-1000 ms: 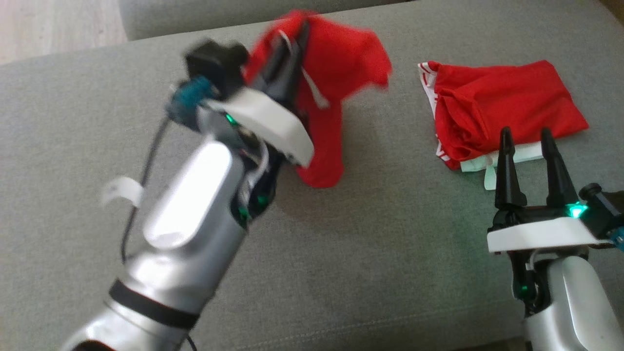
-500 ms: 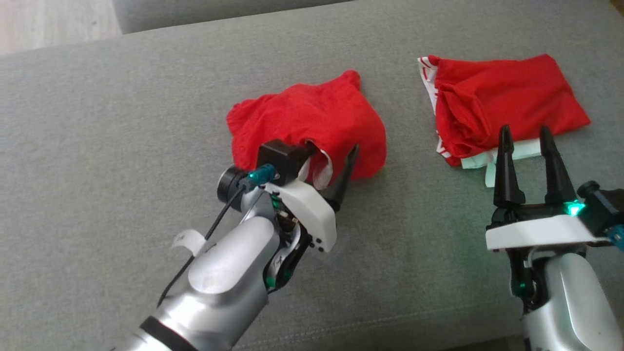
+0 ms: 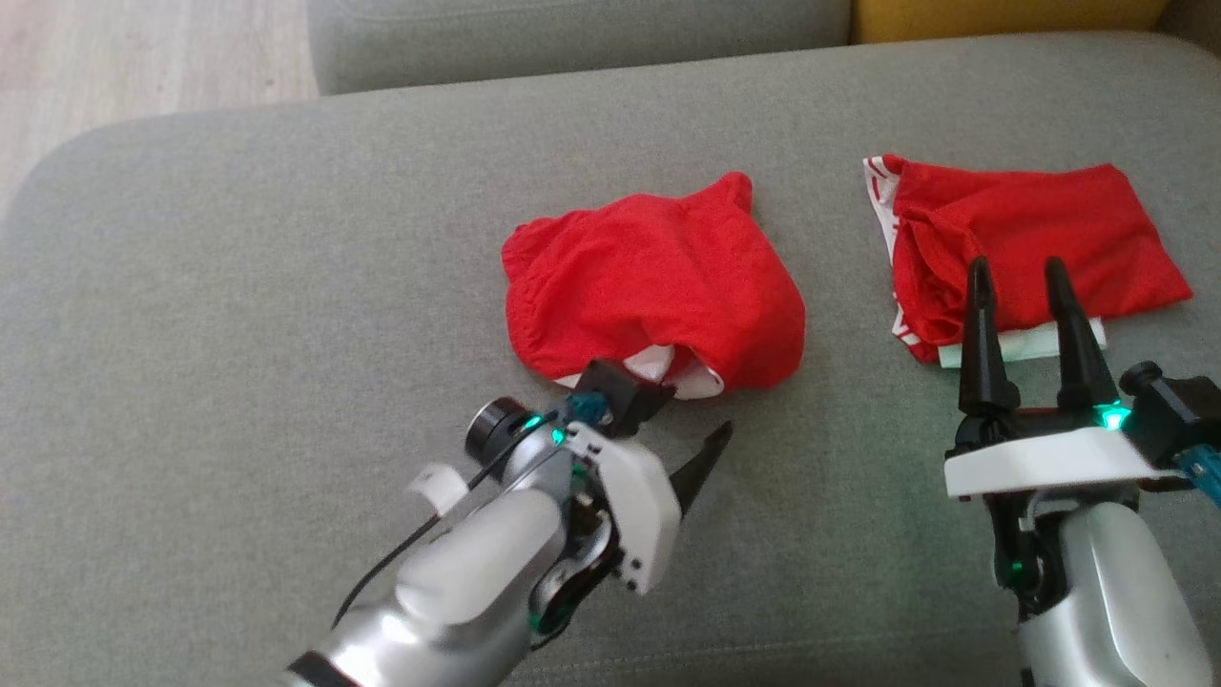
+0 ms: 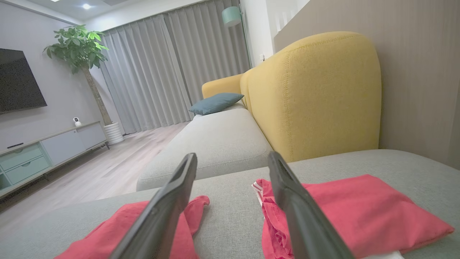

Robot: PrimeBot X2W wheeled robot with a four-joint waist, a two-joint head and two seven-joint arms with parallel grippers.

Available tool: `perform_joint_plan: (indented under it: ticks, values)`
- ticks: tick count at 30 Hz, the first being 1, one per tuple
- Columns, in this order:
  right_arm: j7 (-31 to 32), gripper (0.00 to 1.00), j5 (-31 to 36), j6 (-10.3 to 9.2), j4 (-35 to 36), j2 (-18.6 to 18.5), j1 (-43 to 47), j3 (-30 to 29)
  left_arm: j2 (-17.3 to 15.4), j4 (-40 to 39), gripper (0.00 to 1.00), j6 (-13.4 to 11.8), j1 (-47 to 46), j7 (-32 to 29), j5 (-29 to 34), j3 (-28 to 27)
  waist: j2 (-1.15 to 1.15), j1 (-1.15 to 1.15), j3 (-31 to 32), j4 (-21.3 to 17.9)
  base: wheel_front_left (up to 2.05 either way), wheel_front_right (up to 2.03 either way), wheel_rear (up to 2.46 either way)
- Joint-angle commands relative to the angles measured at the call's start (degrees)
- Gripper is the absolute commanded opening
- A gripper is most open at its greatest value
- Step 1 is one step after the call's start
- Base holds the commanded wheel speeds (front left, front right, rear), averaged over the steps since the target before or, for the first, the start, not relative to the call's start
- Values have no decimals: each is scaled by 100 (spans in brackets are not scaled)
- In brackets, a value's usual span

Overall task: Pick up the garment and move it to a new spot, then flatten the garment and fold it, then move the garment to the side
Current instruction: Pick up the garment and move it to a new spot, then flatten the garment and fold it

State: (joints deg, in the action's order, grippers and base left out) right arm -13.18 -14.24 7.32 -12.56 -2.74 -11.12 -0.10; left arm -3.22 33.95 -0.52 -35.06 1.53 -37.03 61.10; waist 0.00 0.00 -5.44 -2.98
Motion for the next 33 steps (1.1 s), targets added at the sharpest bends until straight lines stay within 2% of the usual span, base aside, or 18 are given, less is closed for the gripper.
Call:
perform_joint_plan:
  ticks: [1,8,11,14,15,20,23,27,33]
  values:
    - [-59,100,-48,17,146,-14,-75,153,-165,-139,100,-7,-69,-23,-46,-147,0,0,64,41,0,0,0]
    - [-74,100,-57,17,110,-14,29,103,-770,-497,100,-255,247,157,-215,-458,0,0,188,137,0,0,0]
    - [-69,100,-27,17,114,-14,110,49,-1051,-773,100,-429,419,354,-330,-708,0,0,253,219,0,0,0]
    - [-54,100,3,17,133,-14,197,6,-1287,-1135,100,-712,614,814,-471,-1132,0,0,323,312,0,0,0]
    - [-54,100,3,17,133,-14,197,6,-1287,-1135,100,-712,614,814,-471,-1132,0,0,323,312,0,0,0]
    - [-29,100,34,17,184,-14,384,-14,-1565,-1854,100,-1210,1048,1312,-481,-1983,0,0,445,474,0,0,0]
    - [-9,100,43,17,215,-14,511,-24,-1529,-2527,100,-1383,1481,1341,-212,-2734,0,0,493,556,0,0,0]
    - [22,100,41,17,250,-14,636,-3,-1339,-3152,100,-1327,2205,1344,341,-3453,0,0,509,595,0,0,0]
    - [33,100,15,17,273,-14,672,50,-899,-3266,100,-892,2802,1345,926,-4117,0,0,410,559,0,0,0]
